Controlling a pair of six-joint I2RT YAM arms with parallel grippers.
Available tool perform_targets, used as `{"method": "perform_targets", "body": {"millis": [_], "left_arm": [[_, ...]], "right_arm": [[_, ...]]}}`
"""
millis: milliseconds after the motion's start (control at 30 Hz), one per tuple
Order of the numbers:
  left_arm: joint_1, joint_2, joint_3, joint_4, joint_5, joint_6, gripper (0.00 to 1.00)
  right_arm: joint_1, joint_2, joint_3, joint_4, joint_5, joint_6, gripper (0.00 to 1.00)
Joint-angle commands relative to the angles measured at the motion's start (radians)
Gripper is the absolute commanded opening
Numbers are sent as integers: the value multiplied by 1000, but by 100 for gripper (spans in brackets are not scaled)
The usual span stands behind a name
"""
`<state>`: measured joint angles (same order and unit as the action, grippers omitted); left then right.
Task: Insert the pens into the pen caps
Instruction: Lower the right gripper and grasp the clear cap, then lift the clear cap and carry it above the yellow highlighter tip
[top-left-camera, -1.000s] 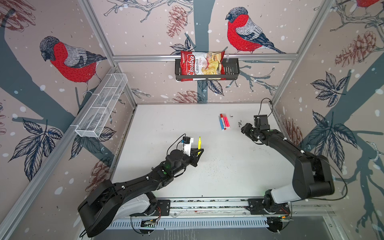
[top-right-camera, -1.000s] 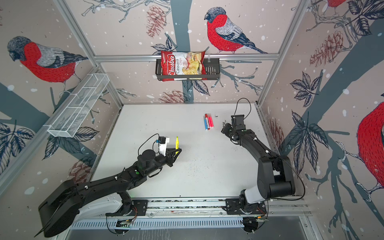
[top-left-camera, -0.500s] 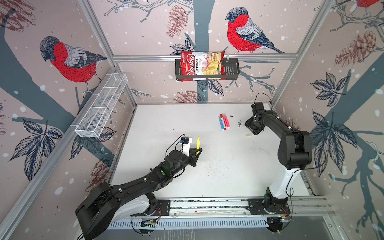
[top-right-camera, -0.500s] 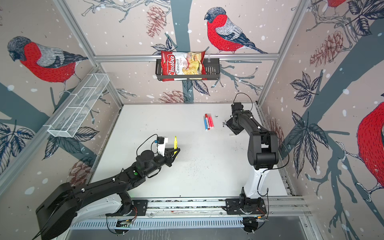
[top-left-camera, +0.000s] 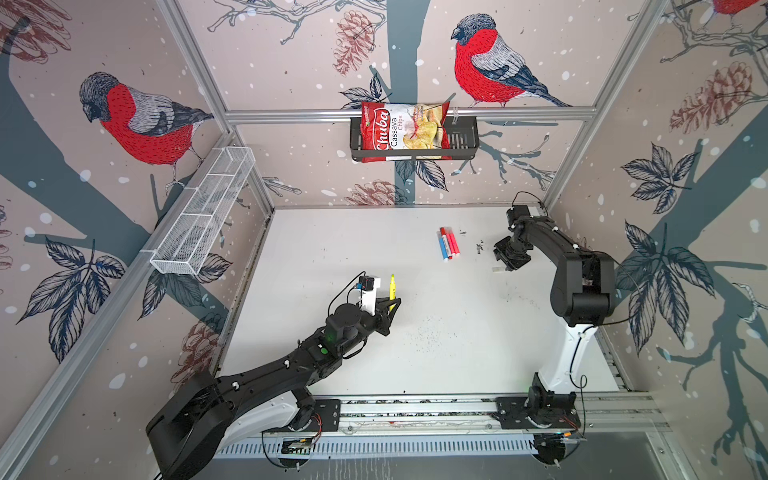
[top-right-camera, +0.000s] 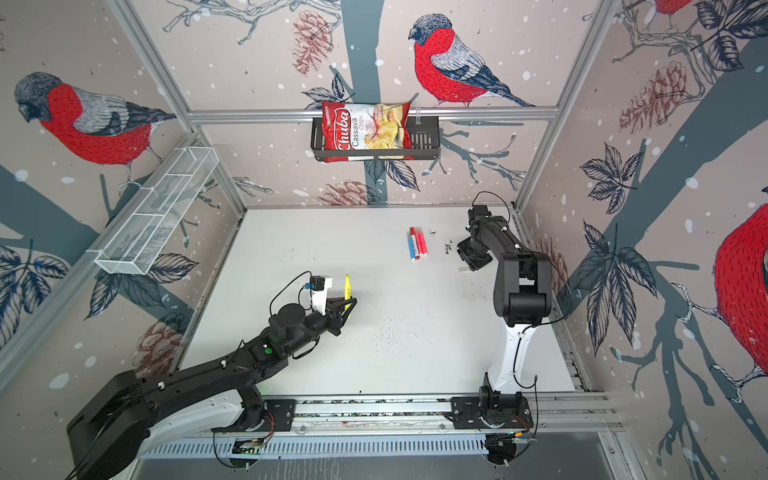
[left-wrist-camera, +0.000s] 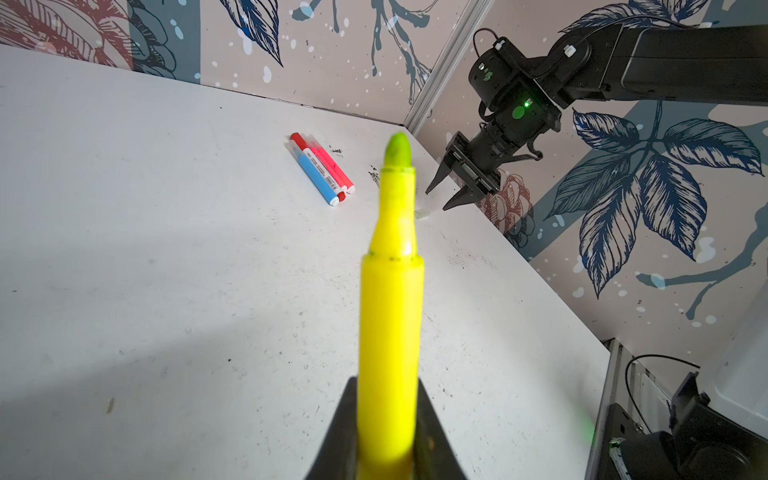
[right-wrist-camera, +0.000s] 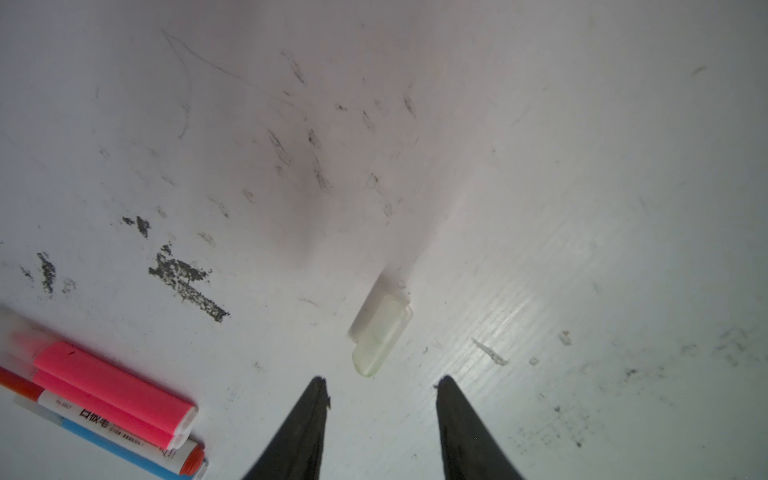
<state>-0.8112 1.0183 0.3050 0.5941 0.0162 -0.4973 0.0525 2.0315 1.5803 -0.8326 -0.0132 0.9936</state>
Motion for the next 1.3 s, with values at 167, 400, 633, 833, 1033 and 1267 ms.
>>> {"method": "perform_targets", "body": {"millis": [167, 400, 633, 833, 1033, 1267], "left_arm": [[1, -31, -1, 7, -21, 19, 13], [0, -65, -17, -5, -41, 16, 14], [0, -70, -20, -9, -48, 19, 14], [0, -77, -24, -7, -53, 17, 14], [1, -81, -21, -11, -53, 19, 14], [0, -89, -12, -31, -47, 28, 14]], "right_arm": [[-6, 84, 52, -58, -23, 23, 39], [-9, 114, 65, -55, -18, 42, 38], [-15, 161, 88, -66, -19, 39, 36], [-13, 148, 44, -34, -18, 36, 25], [-5, 83, -24, 29, -50, 20, 12], [58, -78, -49, 120, -108, -56, 3]]}}
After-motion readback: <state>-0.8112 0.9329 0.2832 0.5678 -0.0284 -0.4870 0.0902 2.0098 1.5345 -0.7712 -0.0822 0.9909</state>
